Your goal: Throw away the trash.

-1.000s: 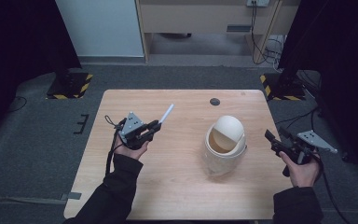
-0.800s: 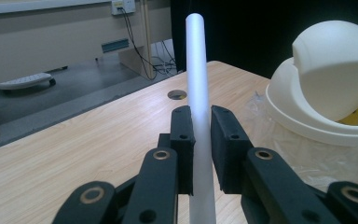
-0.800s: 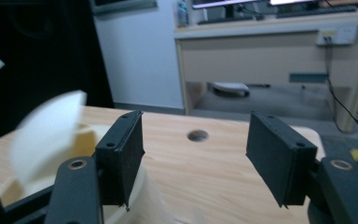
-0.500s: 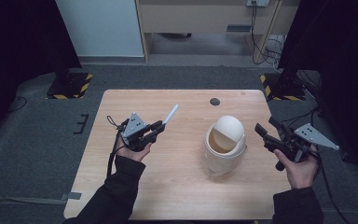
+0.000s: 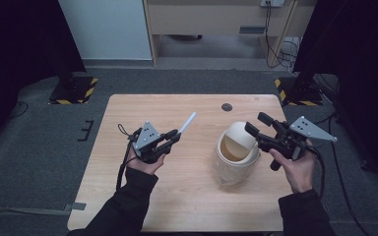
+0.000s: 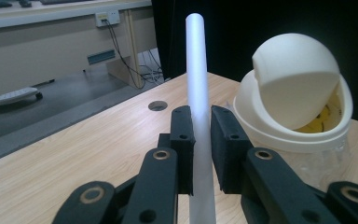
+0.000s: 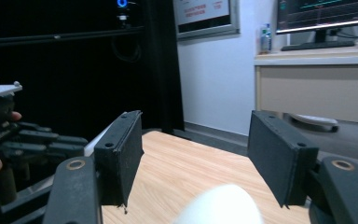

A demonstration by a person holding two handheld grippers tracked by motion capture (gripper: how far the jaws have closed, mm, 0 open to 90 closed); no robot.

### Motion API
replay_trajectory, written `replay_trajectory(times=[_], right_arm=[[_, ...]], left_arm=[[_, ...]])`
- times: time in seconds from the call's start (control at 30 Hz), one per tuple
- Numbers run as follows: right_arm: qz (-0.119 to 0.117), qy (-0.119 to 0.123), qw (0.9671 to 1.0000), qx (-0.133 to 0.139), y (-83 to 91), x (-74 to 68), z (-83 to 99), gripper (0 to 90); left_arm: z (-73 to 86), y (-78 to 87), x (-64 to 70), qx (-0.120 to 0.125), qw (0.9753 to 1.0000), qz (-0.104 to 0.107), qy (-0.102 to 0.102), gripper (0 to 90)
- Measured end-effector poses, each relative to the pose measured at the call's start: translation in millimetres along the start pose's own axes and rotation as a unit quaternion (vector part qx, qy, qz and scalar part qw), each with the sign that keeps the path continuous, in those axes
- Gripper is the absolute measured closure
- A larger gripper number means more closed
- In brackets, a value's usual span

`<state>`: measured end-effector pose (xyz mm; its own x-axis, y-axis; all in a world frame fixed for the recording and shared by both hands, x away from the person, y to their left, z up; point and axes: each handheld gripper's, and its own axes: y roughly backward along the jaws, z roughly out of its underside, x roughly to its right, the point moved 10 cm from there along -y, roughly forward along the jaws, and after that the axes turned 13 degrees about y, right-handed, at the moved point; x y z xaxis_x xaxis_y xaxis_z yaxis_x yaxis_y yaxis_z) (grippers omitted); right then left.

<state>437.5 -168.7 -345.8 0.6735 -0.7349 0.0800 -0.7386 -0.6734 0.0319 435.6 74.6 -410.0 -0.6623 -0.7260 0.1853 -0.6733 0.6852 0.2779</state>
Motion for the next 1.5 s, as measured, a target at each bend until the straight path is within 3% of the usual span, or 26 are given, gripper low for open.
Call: replay_trajectory(times=[0.07,0.2,0.47,0.7,0.93,1.07,1.27,1.33,1.47,1.5], right_arm=[[-0.009,0.0,1.0,0.002,-7.4,-5.6,-4.1,35.9],[-0.028,-0.024,0.9993,0.012,-18.8,-16.3,-9.0,37.2],[-0.055,-0.058,0.9967,0.016,-30.1,-30.9,-8.2,41.5],[-0.08,-0.075,0.994,-0.001,-36.7,-45.9,1.8,45.2],[-0.112,-0.099,0.9887,-0.013,-42.1,-59.9,8.4,50.0],[-0.116,-0.105,0.9874,-0.017,-43.7,-63.1,10.6,51.3],[-0.134,-0.122,0.9833,-0.018,-44.0,-68.4,10.7,64.1],[-0.139,-0.128,0.9818,-0.017,-43.9,-69.6,10.3,72.1],[-0.154,-0.143,0.9776,-0.011,-44.3,-74.2,8.2,78.9],[-0.152,-0.14,0.9783,-0.009,-44.3,-74.5,7.9,79.8]], left_arm=[[-1.3,-0.2,5.0,0.002,1.0,0.004,-0.003,79.2],[-2.9,0.6,13.2,0.009,0.9999,0.01,-0.007,79.2],[-3.8,-1.4,37.8,0.018,0.9992,0.03,-0.018,79.3],[-6.4,-8.2,59.6,0.028,0.9982,0.044,-0.03,79.2],[-8.0,-14.4,73.4,0.036,0.9973,0.053,-0.036,79.3],[-6.4,-16.5,79.6,0.037,0.9969,0.057,-0.04,79.2],[-7.0,-16.0,85.7,0.042,0.9963,0.065,-0.037,79.1],[-4.8,-17.2,85.4,0.035,0.9966,0.065,-0.036,79.0],[0.0,-17.5,83.7,0.026,0.9969,0.07,-0.024,77.8],[1.3,-16.1,82.6,0.023,0.9971,0.07,-0.02,75.9]])
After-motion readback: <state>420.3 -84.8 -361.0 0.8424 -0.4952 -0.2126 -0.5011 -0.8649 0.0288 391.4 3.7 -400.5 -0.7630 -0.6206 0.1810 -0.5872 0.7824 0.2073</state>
